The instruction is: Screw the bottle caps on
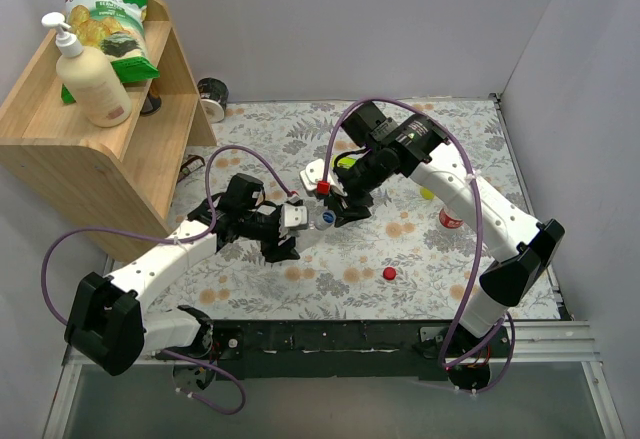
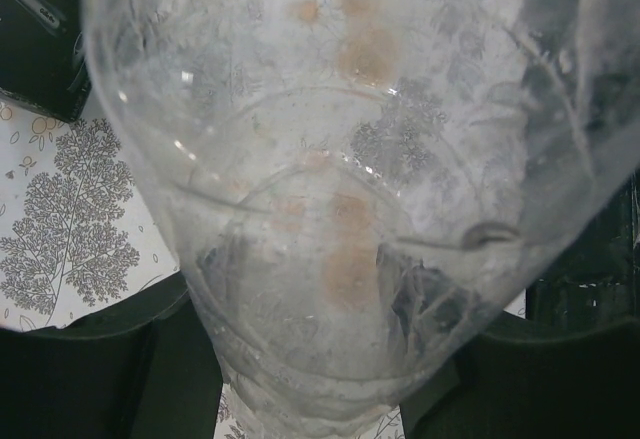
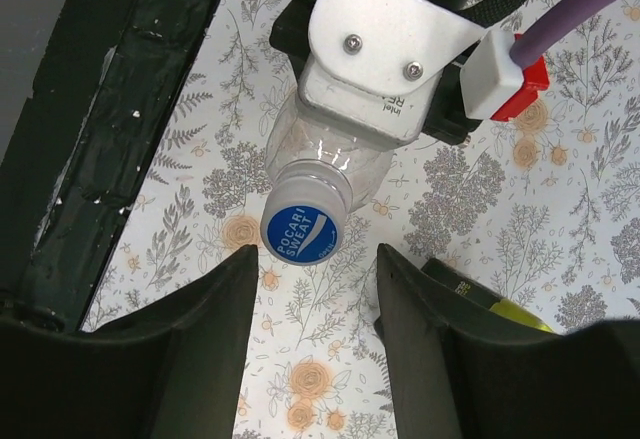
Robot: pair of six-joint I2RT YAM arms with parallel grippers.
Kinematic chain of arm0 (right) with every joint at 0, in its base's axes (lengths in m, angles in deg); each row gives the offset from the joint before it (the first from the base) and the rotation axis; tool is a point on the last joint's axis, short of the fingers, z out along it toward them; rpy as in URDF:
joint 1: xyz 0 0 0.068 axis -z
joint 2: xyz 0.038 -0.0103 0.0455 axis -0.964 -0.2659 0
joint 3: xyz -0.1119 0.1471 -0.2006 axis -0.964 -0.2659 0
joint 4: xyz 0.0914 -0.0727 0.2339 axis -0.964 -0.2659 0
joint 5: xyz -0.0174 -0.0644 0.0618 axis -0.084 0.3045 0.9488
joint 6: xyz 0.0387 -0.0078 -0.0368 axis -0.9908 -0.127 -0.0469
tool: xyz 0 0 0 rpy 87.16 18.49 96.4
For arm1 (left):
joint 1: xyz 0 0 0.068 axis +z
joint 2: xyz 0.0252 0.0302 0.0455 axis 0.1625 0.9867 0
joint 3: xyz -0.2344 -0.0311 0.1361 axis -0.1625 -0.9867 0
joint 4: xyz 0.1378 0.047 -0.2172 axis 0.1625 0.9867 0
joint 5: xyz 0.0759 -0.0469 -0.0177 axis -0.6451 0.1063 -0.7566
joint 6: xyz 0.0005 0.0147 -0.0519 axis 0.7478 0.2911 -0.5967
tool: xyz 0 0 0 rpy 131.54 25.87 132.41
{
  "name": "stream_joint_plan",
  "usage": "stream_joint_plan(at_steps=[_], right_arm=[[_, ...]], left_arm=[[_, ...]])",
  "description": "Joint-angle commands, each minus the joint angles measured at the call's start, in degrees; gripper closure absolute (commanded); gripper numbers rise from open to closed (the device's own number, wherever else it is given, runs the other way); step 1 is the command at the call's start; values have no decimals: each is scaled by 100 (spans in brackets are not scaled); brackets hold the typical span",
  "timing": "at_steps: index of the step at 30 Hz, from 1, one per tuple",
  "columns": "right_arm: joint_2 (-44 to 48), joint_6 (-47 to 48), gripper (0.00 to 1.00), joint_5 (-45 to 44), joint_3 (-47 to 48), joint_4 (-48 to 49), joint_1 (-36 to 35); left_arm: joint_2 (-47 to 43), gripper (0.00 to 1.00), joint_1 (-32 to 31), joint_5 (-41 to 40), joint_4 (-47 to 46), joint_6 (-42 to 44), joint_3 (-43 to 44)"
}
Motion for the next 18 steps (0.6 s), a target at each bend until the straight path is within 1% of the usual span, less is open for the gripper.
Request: stream_joint_plan(at_steps=[1,8,12,16,18], right_arm=[[-1,6,43,256,242,-130,-37],[-27,32,44,273,234,-130,-124],[-62,6,46,273,260,-130,-168],[-106,-12,55,221,277,-130,-204],[-115,-47,60,221,295,-121,-195]], left_arm=[[0,100,7,9,84,169,223],[97,100,-2,35,102,142,319],[150,100,7,71,93,98,372],[150,100,7,97,93,81,407],[159,100,7,97,93,29,407]])
